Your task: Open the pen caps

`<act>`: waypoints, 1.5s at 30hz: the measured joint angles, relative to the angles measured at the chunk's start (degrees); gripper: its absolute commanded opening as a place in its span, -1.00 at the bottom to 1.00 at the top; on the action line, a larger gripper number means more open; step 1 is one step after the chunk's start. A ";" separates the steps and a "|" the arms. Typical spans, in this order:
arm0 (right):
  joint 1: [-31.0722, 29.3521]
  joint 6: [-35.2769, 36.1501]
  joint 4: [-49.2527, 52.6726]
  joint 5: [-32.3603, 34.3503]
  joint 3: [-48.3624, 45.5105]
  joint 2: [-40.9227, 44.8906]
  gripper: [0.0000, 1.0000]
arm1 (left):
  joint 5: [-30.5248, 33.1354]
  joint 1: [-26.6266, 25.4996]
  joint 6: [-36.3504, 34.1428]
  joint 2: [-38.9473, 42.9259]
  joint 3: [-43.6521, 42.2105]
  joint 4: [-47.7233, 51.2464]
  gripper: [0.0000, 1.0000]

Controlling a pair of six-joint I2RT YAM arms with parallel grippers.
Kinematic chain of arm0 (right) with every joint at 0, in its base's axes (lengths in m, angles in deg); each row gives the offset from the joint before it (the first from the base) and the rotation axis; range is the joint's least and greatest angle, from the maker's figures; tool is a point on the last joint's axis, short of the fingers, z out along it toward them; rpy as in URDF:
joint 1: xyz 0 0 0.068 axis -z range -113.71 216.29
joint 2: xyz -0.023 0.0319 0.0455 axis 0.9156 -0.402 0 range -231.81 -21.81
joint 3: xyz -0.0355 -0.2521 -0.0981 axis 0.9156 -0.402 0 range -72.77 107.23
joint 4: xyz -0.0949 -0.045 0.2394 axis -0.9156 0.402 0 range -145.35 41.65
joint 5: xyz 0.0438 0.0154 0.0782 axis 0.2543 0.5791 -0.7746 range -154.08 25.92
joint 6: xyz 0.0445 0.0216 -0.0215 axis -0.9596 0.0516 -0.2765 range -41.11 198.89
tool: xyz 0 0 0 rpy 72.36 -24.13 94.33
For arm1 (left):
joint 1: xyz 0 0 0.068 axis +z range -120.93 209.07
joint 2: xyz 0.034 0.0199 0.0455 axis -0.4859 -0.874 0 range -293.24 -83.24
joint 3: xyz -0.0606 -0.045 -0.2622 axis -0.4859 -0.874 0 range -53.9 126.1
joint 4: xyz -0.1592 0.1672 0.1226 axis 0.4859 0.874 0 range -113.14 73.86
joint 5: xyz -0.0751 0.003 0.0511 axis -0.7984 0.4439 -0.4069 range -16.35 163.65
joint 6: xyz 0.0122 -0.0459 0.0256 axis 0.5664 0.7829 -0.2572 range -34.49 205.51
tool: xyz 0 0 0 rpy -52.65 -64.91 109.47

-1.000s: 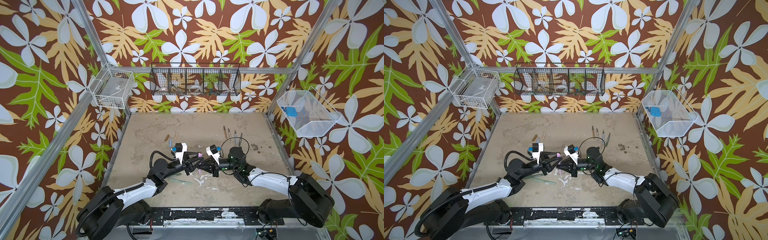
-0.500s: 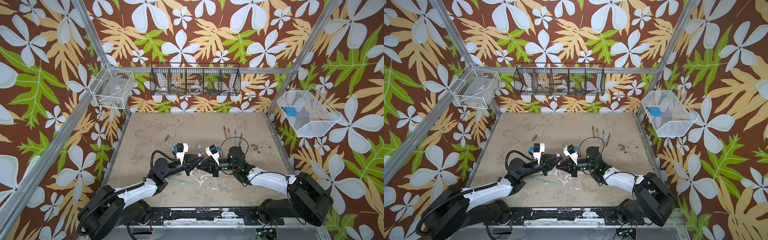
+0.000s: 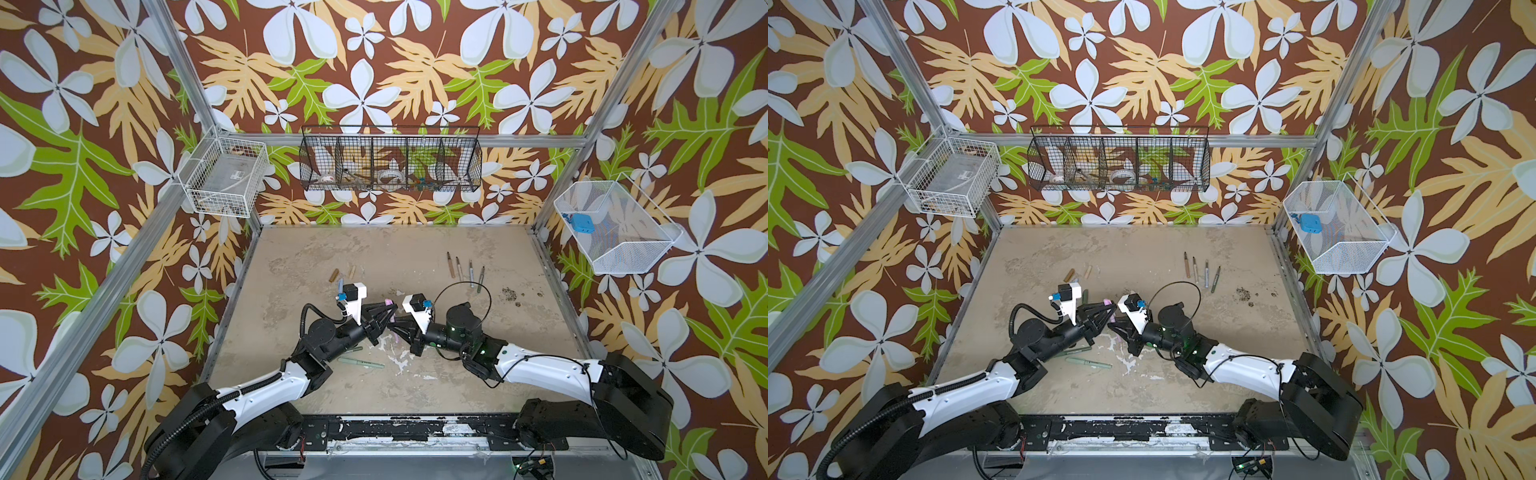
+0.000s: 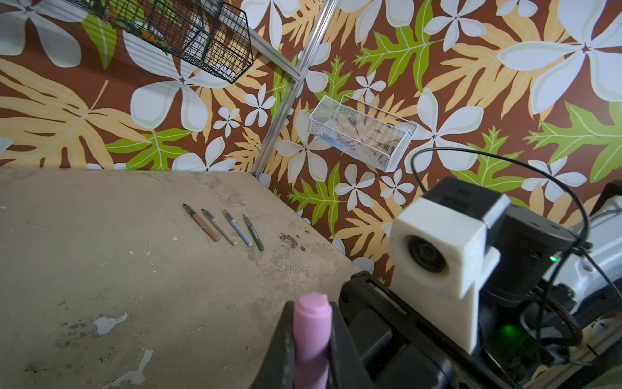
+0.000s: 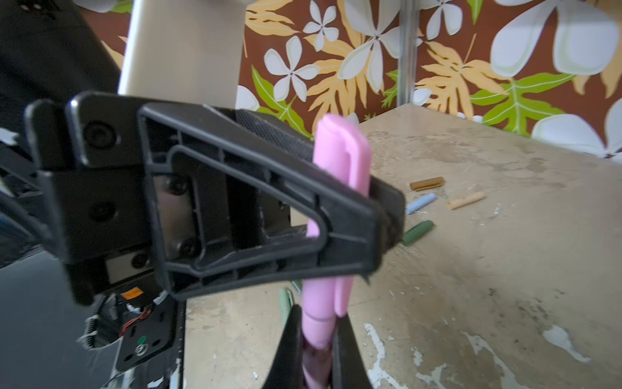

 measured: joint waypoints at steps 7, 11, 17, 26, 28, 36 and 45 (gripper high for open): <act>-0.90 2.95 0.79 1.77 0.48 0.20 -1.00 | 2.10 0.02 0.96 2.23 -1.51 -0.02 -1.00; 0.98 2.99 0.68 -4.48 1.86 -1.86 -1.00 | 1.97 0.94 1.62 3.10 -2.91 -1.22 -1.00; 4.46 1.20 -1.25 -15.80 3.56 -5.90 -1.00 | 0.81 2.25 2.69 3.63 -4.33 -2.54 -1.00; 6.95 -2.95 -4.76 -25.73 4.76 -10.56 -1.00 | -0.17 2.67 2.67 3.41 -4.79 -2.56 -1.00; 7.02 -3.26 -4.81 -26.25 4.76 -10.71 -1.00 | -0.55 2.69 2.67 3.45 -4.83 -2.51 -1.00; 1.86 -0.66 0.44 -11.54 5.07 -6.95 -1.00 | 0.48 2.75 2.01 4.07 -4.85 -2.43 -1.00; -12.79 6.99 10.45 27.85 8.15 -7.37 -1.00 | 6.60 3.17 1.81 5.09 -4.85 -2.80 -1.00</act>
